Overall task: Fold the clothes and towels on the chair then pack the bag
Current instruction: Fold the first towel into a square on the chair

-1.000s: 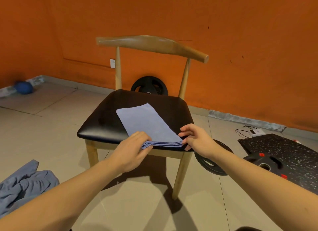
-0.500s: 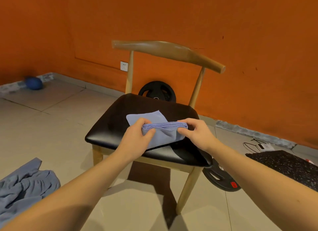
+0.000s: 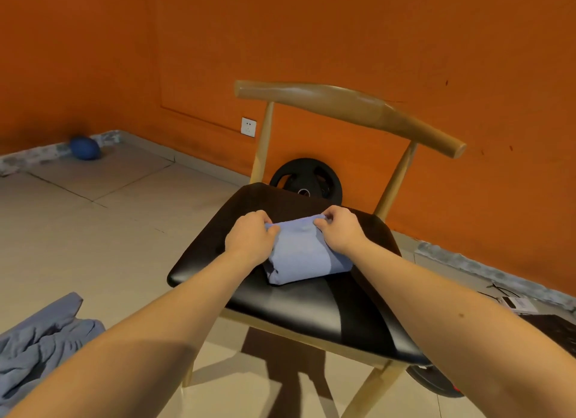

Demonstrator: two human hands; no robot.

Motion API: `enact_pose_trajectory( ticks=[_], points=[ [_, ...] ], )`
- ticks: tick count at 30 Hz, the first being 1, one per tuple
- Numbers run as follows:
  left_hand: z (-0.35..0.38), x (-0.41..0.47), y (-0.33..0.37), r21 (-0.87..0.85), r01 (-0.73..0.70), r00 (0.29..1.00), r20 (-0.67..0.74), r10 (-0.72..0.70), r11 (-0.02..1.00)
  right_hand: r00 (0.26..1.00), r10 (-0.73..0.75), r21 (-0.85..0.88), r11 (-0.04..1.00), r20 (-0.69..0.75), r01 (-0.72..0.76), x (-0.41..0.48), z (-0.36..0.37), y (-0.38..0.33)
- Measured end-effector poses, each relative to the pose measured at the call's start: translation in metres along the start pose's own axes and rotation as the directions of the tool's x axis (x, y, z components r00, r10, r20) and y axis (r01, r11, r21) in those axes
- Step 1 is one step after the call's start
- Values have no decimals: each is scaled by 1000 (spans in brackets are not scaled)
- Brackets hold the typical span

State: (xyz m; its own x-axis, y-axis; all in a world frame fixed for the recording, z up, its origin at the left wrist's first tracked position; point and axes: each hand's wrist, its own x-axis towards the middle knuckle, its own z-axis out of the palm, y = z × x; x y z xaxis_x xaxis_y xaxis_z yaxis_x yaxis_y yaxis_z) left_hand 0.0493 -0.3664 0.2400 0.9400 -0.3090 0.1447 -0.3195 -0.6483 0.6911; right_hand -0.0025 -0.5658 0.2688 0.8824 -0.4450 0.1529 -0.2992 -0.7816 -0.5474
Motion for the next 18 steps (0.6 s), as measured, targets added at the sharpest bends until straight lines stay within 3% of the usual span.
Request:
enact_pose_trajectory(
  ticks=[8, 10, 12, 15, 18],
  points=[
    [-3, 18, -7, -57, 70, 996, 59, -66, 996, 992, 128, -197, 972, -19, -129, 8, 26, 7],
    [-7, 16, -2, -18, 1, 1000, -7, -1, 1000, 989, 146, -201, 969, -10, -145, 10, 30, 9],
    [-8, 6, 11, 45, -152, 986, -64, 155, 987, 987, 162, -193, 968, -9, -160, 12, 33, 9],
    [5, -12, 26, 261, -315, 948, 130, 290, 912, 985, 174, -189, 967, -2, -171, 14, 37, 11],
    [19, -18, 19, 459, -330, 929, 314, 197, 825, 988, 150, -155, 975, -46, -156, 10, 34, 11]
  ],
)
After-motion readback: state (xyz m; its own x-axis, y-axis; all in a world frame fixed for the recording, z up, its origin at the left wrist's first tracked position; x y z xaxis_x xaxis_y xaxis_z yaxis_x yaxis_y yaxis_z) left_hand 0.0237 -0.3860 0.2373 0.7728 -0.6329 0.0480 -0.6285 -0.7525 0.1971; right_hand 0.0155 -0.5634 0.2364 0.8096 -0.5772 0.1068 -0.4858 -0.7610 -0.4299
